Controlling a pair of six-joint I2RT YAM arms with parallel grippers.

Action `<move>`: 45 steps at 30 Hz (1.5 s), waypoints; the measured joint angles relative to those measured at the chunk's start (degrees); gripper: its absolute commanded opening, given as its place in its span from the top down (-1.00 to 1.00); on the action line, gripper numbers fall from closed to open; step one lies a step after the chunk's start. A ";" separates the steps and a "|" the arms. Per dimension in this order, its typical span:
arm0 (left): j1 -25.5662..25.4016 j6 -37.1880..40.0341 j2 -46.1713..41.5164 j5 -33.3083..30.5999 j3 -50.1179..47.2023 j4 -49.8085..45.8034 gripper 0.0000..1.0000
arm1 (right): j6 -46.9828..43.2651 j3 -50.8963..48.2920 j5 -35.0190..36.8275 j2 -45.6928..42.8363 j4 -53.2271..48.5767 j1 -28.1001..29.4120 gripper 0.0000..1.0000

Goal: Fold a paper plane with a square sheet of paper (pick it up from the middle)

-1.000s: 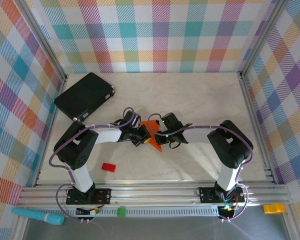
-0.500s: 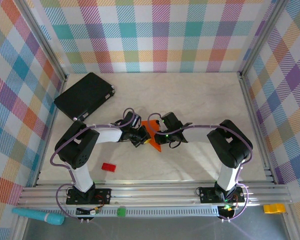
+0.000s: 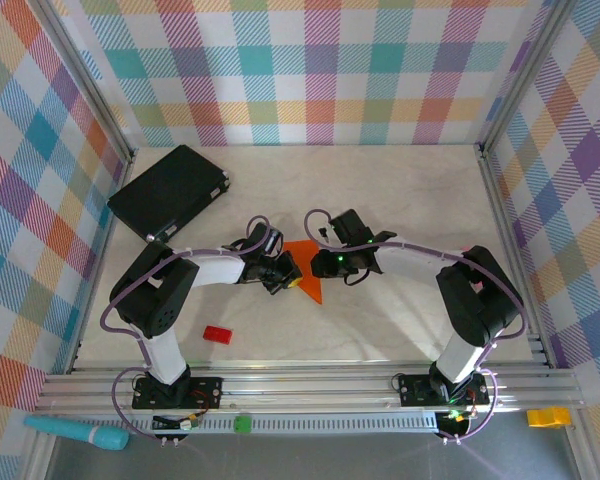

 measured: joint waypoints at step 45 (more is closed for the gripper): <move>0.00 0.22 0.22 0.02 0.00 0.07 1.00 | 0.04 -1.20 -13.20 9.38 4.37 1.27 0.99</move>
